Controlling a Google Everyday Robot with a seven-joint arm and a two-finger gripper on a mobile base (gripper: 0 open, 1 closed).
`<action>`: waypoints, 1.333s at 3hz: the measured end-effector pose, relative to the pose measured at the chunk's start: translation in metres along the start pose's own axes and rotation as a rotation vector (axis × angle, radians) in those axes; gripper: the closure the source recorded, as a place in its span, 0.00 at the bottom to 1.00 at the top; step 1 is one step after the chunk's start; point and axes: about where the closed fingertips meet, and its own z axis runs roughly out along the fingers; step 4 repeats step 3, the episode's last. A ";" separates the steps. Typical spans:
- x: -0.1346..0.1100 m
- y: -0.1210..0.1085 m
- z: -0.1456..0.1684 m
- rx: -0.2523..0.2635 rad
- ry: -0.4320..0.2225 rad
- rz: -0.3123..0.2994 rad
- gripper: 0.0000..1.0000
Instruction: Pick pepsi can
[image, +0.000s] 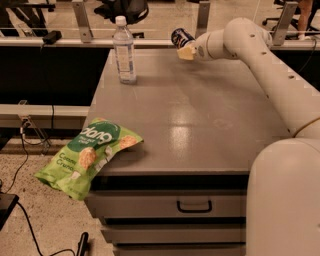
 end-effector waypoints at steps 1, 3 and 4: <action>-0.025 0.000 -0.028 -0.029 -0.046 -0.042 0.83; -0.023 0.004 -0.024 -0.036 -0.043 -0.042 1.00; -0.023 0.004 -0.024 -0.036 -0.043 -0.042 1.00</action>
Offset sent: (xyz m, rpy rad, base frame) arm -0.0259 -0.0167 0.0580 0.0024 -0.0759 0.0585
